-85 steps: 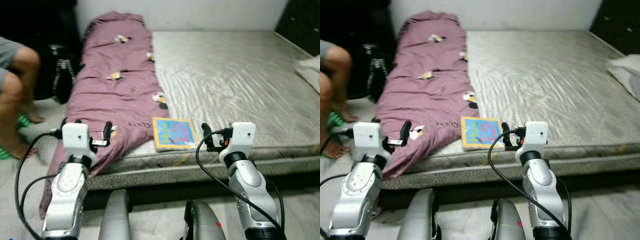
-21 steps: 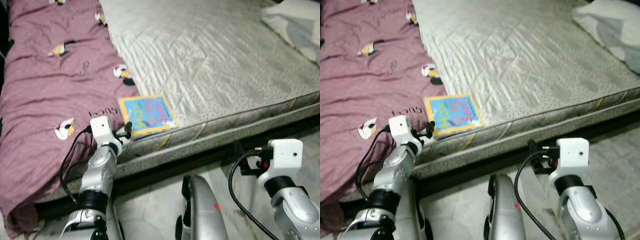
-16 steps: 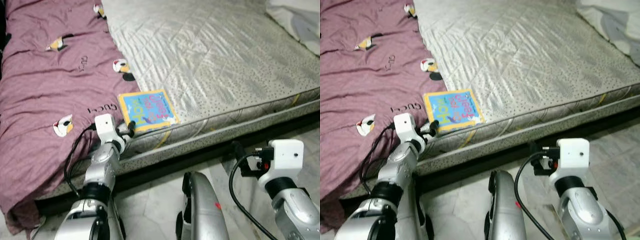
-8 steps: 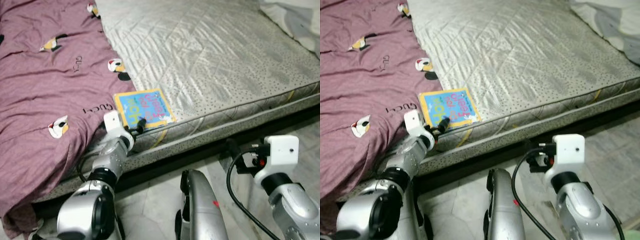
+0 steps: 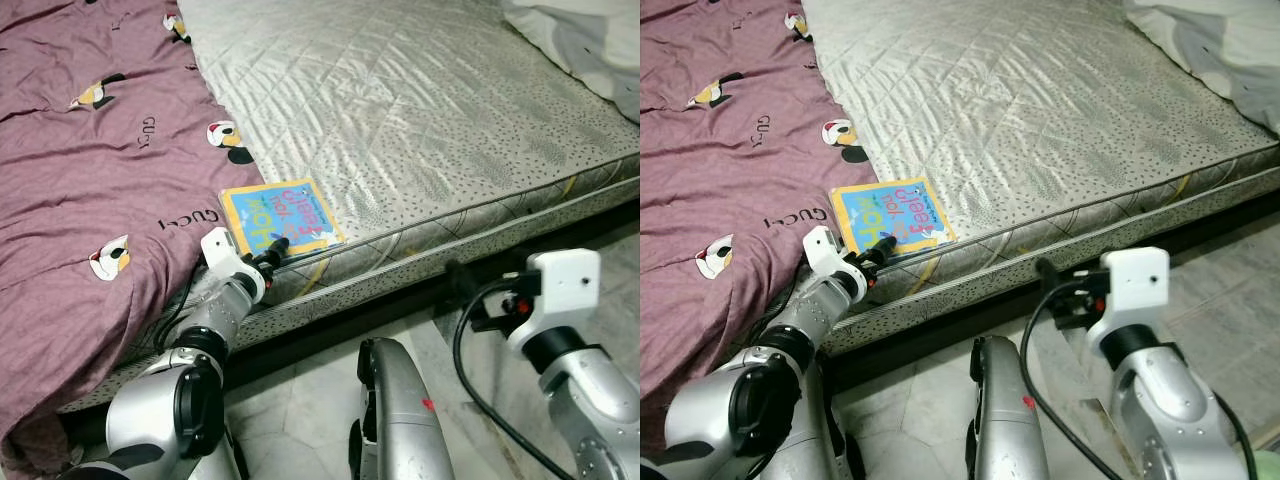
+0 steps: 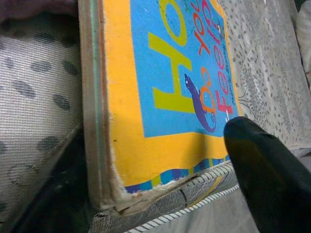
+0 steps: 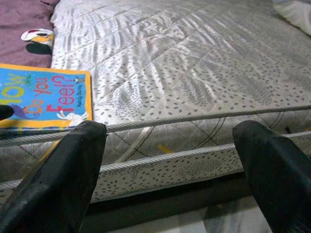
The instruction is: Clean up the room
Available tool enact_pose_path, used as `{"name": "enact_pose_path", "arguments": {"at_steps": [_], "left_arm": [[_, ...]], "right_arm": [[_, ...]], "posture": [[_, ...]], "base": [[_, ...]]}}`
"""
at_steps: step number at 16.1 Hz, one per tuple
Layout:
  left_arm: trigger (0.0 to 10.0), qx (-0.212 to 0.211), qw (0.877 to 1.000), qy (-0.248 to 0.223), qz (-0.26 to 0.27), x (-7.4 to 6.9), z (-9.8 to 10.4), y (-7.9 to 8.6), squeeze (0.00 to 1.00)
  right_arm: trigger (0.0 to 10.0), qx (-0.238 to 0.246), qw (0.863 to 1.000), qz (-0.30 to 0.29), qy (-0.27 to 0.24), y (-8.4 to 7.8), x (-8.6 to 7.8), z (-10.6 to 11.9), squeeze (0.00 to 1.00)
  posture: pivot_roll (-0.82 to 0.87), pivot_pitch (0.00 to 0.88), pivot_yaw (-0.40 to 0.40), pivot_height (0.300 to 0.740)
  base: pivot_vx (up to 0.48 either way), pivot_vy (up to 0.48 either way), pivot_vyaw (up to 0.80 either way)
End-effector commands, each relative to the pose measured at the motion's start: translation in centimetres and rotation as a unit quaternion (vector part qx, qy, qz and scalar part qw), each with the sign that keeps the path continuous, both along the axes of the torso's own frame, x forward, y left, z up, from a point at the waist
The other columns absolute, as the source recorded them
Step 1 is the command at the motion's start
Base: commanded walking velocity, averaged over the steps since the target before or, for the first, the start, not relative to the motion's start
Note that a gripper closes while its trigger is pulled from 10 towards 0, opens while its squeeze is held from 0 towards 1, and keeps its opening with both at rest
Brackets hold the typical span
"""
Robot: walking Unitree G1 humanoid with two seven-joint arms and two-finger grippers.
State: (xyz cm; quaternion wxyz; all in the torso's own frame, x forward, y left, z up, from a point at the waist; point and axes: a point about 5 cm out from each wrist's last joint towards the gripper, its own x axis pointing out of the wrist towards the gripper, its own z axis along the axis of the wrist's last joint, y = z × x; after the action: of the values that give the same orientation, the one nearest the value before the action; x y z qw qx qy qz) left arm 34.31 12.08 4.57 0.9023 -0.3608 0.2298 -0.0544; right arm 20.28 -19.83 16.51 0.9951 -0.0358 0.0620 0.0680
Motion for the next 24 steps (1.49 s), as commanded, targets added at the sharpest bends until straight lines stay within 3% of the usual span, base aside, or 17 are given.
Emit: {"name": "enact_pose_path", "arguments": {"at_steps": [1,8,11,16,20,24], "left_arm": [[0.0,-0.016,1.000,0.001,0.000,0.1,0.2,0.0,0.00],[0.0,-0.016,0.999,-0.007,0.028,0.5,0.5,1.4,0.00],[0.0,-0.043,0.997,0.004,0.060,0.4,0.4,2.1,0.00],[0.0,-0.053,0.996,0.000,0.072,0.5,0.6,2.5,0.00],[0.0,-0.071,0.994,-0.004,0.085,0.9,1.1,3.2,0.00],[0.0,-0.043,0.995,-0.035,0.083,1.5,2.2,4.2,0.00]], "right_arm": [[10.0,-0.007,1.000,-0.006,0.006,-0.4,0.1,-0.2,0.00],[10.0,-0.014,1.000,-0.001,-0.007,-0.4,1.1,-0.1,0.00],[10.0,-0.016,1.000,0.001,-0.009,-0.4,1.3,-0.2,0.00],[10.0,-0.003,1.000,0.011,-0.015,0.0,1.8,-0.2,0.00],[10.0,0.066,0.995,0.078,-0.009,2.0,2.6,-0.1,0.00],[10.0,0.103,0.977,0.187,-0.004,5.2,3.4,-0.5,0.00]], "posture": [[-0.33,0.085,-0.038,0.520],[-0.32,0.059,-0.046,0.520],[-0.32,0.053,-0.047,0.520],[-0.31,0.039,-0.047,0.520],[-0.27,0.000,-0.028,0.520],[-0.20,0.000,0.001,0.520]], "base": [[0.000,0.000,0.00],[0.000,0.000,0.00],[0.000,0.000,0.00],[0.000,0.000,0.00],[0.000,0.000,0.00],[0.000,0.000,0.00]]}}
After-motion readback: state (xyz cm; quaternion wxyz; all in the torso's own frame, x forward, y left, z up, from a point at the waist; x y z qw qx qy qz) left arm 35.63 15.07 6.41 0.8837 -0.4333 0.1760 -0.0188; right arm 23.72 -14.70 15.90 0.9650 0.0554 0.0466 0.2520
